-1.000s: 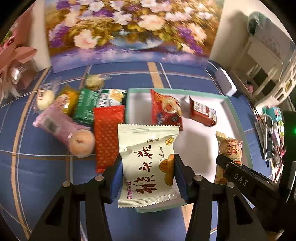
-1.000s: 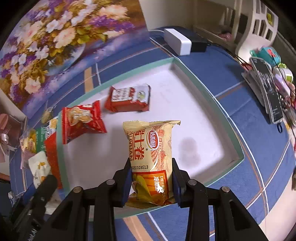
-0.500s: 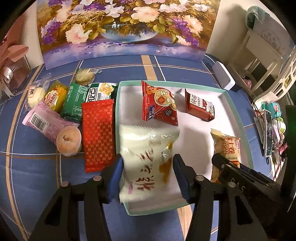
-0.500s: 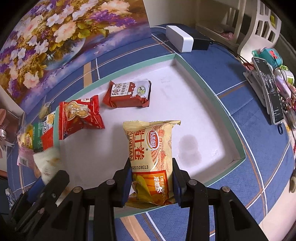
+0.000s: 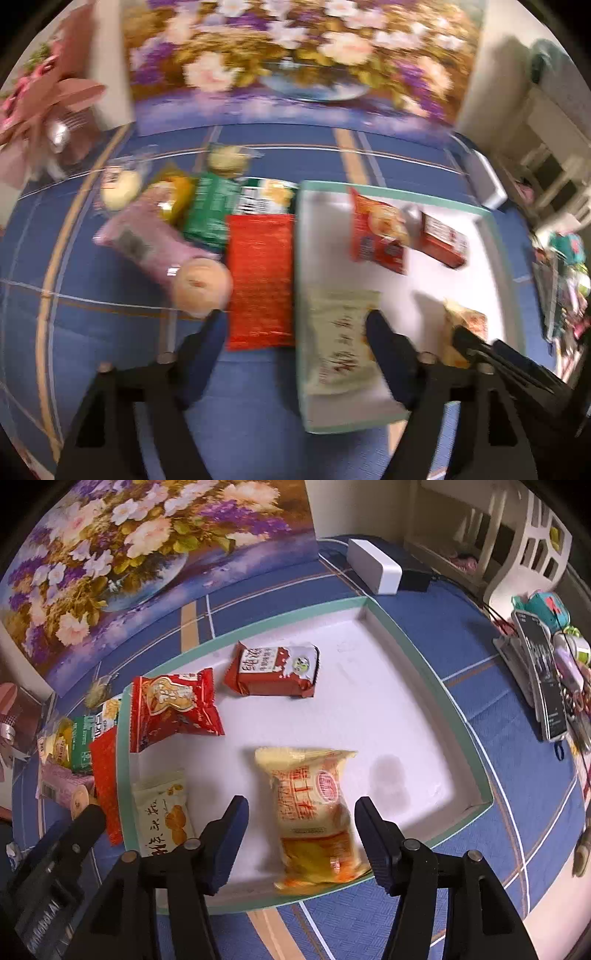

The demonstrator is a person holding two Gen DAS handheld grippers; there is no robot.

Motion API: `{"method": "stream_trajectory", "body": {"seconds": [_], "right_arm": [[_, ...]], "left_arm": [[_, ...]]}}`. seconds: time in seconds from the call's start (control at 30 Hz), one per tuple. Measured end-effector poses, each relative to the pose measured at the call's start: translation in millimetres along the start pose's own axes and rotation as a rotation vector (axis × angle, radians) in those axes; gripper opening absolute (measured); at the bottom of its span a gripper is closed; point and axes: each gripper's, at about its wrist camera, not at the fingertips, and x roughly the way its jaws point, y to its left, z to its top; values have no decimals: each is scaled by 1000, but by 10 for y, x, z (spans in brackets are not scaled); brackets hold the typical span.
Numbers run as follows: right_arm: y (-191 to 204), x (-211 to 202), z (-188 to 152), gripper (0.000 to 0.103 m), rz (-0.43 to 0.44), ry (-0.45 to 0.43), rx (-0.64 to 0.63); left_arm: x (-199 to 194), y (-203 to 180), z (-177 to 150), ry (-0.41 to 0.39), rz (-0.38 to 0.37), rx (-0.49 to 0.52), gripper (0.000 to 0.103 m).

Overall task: Organize snacks
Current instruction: 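Carry both packets into the white tray and open both tools, then withdraw both tools from the tray back toward the snack pile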

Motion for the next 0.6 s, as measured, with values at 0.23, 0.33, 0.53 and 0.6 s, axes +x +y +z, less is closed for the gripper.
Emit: {"method": "stream_trajectory", "body": {"seconds": [0.23,0.33,0.53,0.6], "right_arm": [[95,-103,8,73,14,-37,-27],[203,-182,14,79,33,-68,-58],[483,-331,-10,96,89,-129,-139],[549,-383,-32,102,103,-146,-153]], "left_arm": [[25,398,71,-19,148,-91,87],[10,567,99,-33,204,-125,88],[-87,893,134,-77,274,-197,101],[-131,1020,137,-89,281,-227,101]]}}
